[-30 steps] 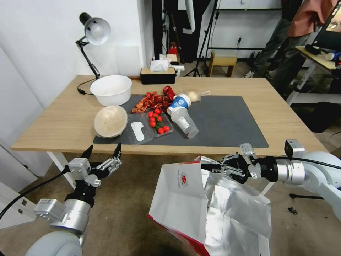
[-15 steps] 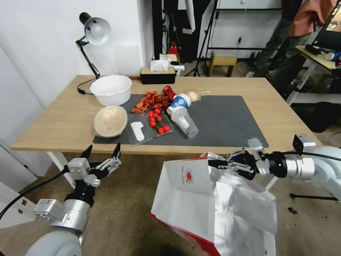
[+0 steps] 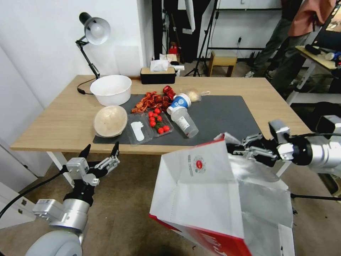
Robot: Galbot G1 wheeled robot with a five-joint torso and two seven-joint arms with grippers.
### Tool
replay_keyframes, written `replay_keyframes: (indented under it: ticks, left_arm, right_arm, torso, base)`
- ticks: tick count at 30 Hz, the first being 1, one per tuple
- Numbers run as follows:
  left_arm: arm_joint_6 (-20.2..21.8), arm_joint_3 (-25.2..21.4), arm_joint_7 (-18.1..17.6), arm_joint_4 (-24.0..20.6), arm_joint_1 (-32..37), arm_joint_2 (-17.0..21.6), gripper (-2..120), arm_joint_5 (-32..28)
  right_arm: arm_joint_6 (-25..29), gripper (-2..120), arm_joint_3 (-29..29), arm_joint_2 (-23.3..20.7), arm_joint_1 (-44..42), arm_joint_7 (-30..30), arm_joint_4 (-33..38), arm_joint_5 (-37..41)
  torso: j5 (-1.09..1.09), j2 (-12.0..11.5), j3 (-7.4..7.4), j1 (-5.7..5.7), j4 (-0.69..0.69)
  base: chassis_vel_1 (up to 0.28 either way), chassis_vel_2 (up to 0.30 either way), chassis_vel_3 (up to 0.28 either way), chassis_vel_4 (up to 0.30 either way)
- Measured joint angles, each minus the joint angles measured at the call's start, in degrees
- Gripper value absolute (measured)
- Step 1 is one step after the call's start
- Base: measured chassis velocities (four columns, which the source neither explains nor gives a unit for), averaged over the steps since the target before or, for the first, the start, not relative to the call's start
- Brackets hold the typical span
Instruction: Pick up the food delivery bag from the floor and place it on the table.
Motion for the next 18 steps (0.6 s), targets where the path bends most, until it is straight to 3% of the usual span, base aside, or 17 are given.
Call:
replay_keyframes:
  ticks: [11,16,18]
  left_arm:
    - [0.0,-0.1,-0.2,-0.4,0.2,0.0,100,0.0]
    - [0.0,-0.1,-0.3,-0.4,0.3,0.0,100,0.2]
    - [-0.1,-0.1,-0.3,-0.4,0.4,-0.1,100,0.3]
  right_arm:
    - [0.1,0,2.8,-0.2,0.9,5.5,0.7,8.3]
    - [0.9,0,3.9,-0.2,0.7,10.3,1.5,11.7]
    - [1.7,0,5.0,-0.1,0.6,15.2,3.0,15.5]
  torso:
    - [-0.01,0.0,-0.01,-0.01,0.00]
    - [0.00,0.0,-0.01,-0.01,0.00]
    - [0.00,0.0,-0.02,-0.02,0.00]
  base:
    - [0.000,0.000,0.000,0.000]
    - [0.000,0.000,0.000,0.000]
    - [0.000,0.000,0.000,0.000]
